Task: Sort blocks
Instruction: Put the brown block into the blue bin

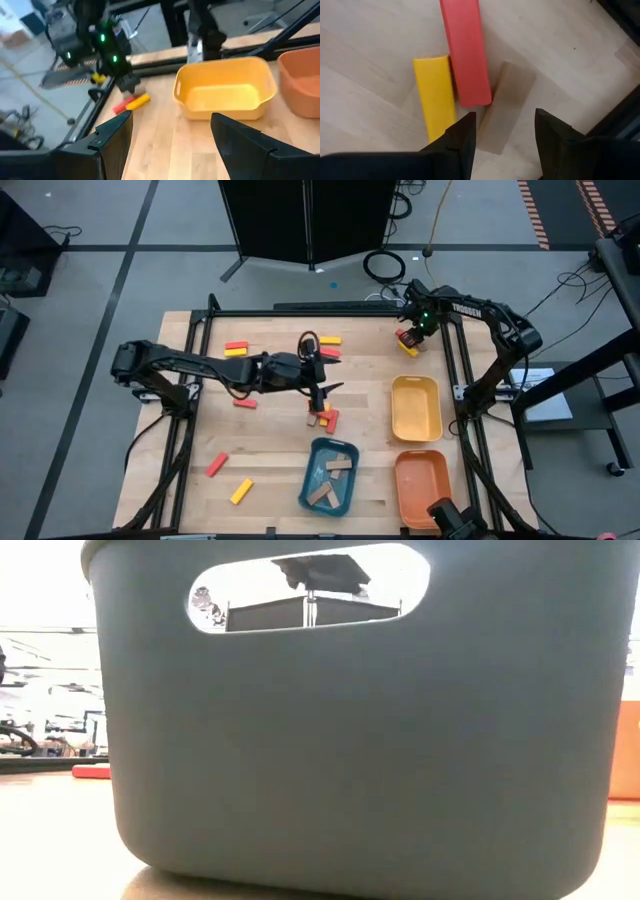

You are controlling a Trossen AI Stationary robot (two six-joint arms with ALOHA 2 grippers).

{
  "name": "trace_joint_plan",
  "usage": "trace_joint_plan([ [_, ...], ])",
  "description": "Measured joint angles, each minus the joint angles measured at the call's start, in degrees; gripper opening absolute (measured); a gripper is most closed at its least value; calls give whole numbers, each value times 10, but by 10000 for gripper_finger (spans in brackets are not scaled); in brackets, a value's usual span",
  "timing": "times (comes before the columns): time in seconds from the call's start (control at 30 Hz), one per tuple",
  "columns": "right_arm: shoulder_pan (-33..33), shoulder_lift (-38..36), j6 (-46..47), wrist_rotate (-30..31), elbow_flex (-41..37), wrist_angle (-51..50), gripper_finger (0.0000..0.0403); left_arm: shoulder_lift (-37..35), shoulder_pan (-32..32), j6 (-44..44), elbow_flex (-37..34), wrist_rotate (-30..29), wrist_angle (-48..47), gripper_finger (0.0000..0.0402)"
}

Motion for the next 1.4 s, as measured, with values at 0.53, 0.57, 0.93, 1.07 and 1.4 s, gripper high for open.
trace_joint_plan([
  [0.53, 15, 0, 29, 2, -35, -8, 128, -192, 140, -2, -260, 163, 290, 264],
  [0.57, 15, 1, 28, 4, -45, -1, 128, -192, 144, 0, -261, 173, 291, 264],
  [0.93, 26, 8, 37, 18, -53, 43, 119, -192, 169, 8, -263, 220, 306, 264],
  [1.07, 28, 22, 38, 29, -51, 47, 90, -192, 169, 8, -263, 224, 306, 264],
  [1.4, 32, 8, 61, 49, -53, 49, 18, -192, 169, -7, -263, 254, 307, 264],
])
